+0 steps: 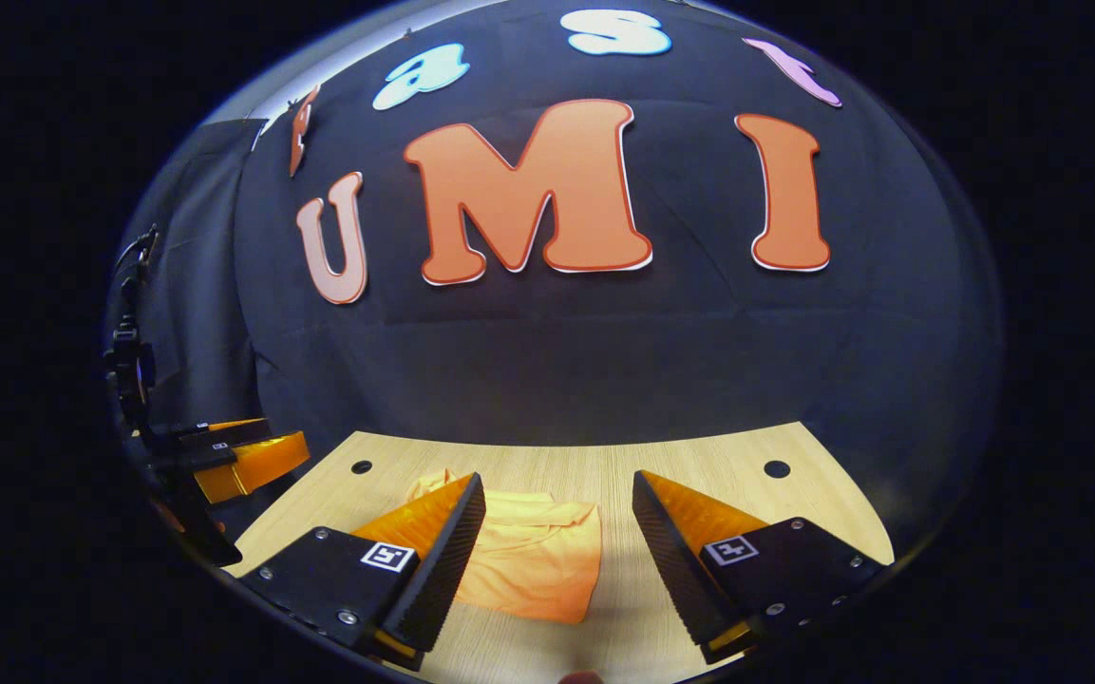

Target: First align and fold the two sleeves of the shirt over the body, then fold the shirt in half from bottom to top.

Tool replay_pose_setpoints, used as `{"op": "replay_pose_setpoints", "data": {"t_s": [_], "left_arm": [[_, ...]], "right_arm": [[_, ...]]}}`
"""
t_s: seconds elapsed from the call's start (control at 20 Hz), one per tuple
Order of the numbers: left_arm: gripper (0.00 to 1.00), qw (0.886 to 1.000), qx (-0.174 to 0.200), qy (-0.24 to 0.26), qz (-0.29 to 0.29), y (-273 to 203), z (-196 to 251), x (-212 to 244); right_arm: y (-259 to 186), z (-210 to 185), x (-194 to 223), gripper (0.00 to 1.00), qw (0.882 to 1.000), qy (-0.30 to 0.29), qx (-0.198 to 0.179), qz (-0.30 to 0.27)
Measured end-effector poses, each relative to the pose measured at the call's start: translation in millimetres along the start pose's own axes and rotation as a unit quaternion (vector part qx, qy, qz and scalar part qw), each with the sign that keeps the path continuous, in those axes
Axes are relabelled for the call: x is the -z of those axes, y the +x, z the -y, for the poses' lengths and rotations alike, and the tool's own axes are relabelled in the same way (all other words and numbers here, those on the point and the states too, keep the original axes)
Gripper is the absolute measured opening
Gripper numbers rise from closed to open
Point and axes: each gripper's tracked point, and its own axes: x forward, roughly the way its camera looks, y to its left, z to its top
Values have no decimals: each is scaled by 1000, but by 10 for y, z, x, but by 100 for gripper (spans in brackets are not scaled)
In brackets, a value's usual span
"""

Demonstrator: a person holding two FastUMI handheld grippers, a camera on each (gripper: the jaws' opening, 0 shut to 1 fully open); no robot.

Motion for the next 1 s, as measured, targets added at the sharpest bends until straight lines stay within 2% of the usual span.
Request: {"op": "replay_pose_setpoints", "data": {"t_s": [0.15, 0.5, 0.85, 0.95, 1.0], "left_arm": [[99, 1000, -6, 4, 17, -270, 66, -6], [99, 996, 1, -16, 86, -871, 293, -160], [98, 994, 3, 0, 110, -1098, 499, -101], [98, 993, 25, -14, 116, -1153, 641, -89], [98, 993, 24, -13, 118, -1187, 668, -80]], "right_arm": [[-187, -57, 4, 96, 1000, -1, -12, 6], [-560, -154, -254, 96, 996, -21, -29, 85], [-859, -281, -232, 96, 991, -31, -46, 122], [-906, -315, -150, 96, 991, -36, -49, 117], [-919, -329, -110, 96, 992, -35, -52, 112]]}}
